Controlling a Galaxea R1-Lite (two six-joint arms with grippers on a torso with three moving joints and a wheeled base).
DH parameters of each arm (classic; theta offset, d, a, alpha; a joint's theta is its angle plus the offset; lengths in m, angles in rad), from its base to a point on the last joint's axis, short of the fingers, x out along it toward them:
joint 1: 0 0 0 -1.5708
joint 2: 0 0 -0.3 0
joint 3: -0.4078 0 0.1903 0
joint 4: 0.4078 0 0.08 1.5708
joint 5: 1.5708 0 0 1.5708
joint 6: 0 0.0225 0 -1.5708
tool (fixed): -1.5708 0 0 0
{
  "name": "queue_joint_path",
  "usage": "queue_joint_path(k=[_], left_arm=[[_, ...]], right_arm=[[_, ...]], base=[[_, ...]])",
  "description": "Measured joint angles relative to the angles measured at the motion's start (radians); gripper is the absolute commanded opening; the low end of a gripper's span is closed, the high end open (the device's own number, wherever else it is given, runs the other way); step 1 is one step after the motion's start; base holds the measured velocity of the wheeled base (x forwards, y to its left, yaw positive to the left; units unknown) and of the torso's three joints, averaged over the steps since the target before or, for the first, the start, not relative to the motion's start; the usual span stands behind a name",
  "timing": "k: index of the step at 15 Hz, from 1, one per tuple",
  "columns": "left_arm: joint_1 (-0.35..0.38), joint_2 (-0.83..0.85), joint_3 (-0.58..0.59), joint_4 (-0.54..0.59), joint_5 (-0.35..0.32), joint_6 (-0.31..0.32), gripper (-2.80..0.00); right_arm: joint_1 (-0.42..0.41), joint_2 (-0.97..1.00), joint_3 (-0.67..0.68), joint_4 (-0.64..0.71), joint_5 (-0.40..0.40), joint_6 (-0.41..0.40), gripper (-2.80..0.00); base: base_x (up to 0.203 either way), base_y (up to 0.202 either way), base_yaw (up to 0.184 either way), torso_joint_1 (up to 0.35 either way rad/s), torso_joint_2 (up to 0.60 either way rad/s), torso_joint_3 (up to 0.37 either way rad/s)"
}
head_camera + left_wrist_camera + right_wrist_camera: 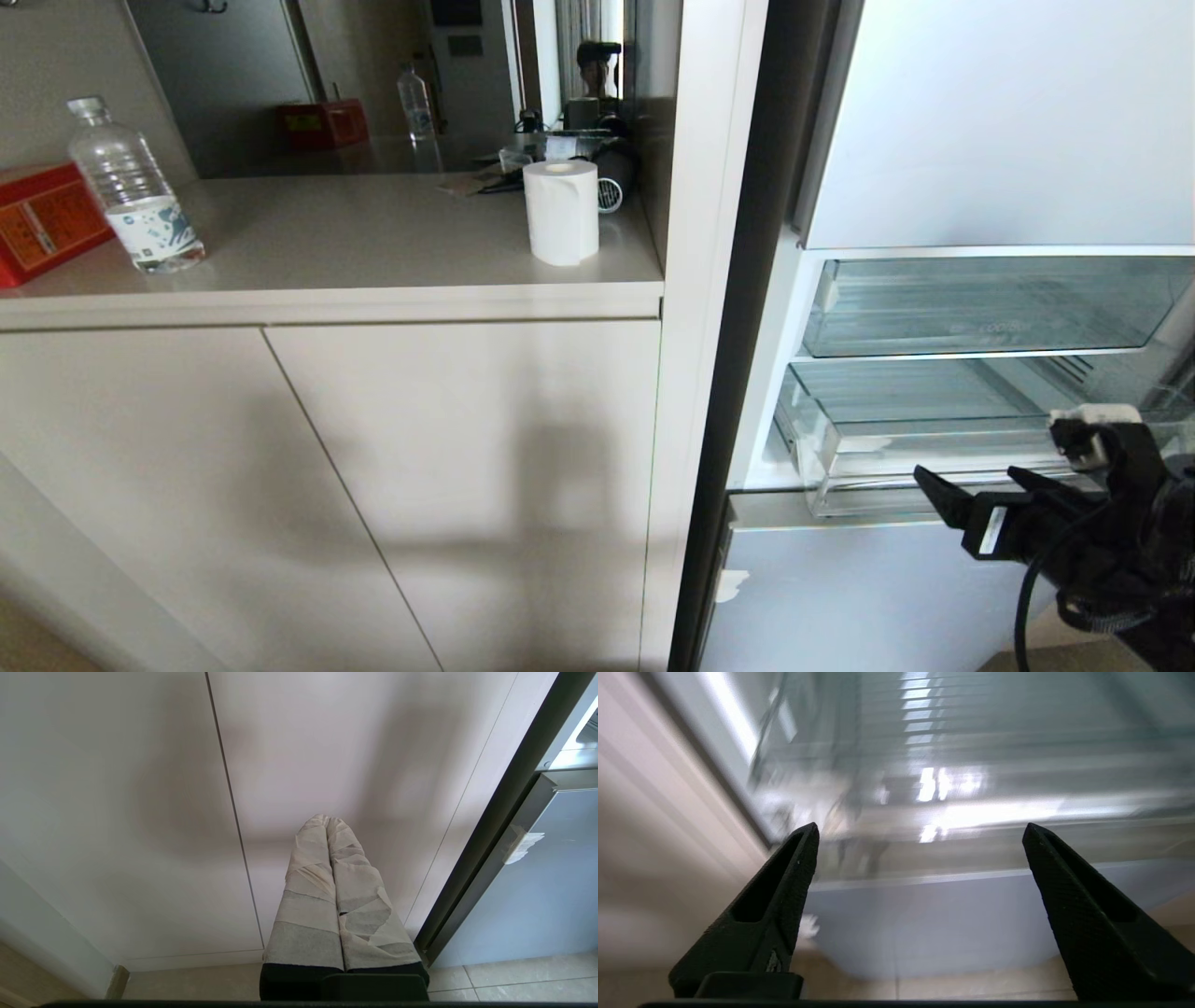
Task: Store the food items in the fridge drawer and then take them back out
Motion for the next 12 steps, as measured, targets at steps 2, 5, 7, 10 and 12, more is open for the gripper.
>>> queue_joint_path(k=[2,5,7,10,12], left_arm=[[0.000,0.000,0.000,0.000,0.000,0.000,-2.80],[0.000,0.000,0.000,0.000,0.000,0.000,-2.80],[0.000,0.000,0.000,0.000,0.000,0.000,-2.80],[0.000,0.000,0.000,0.000,0.000,0.000,-2.80],[0.000,0.000,0.000,0.000,0.000,0.000,-2.80]], right_arm=[[-0.090,-0.034,-0.113,0.131,0.040,-0.008,0.00],[-0.210,-0.044,-0.307,0.365,0.151,-0.012,0.00],[-0.261,-0.014,-0.445,0.521,0.202,-0.020,0.00],[-0.313,0.079,-0.626,0.695,0.235,-0.058,0.00],[-0.326,0.148,-0.704,0.775,0.242,-0.107,0.00]], base=[[0.000,0.000,0.000,0.000,0.00,0.000],[0.000,0.000,0.000,0.000,0.00,0.000],[0.000,0.000,0.000,0.000,0.00,0.000],[0.000,0.000,0.000,0.000,0.00,0.000],[0.000,0.000,0.000,0.000,0.00,0.000]])
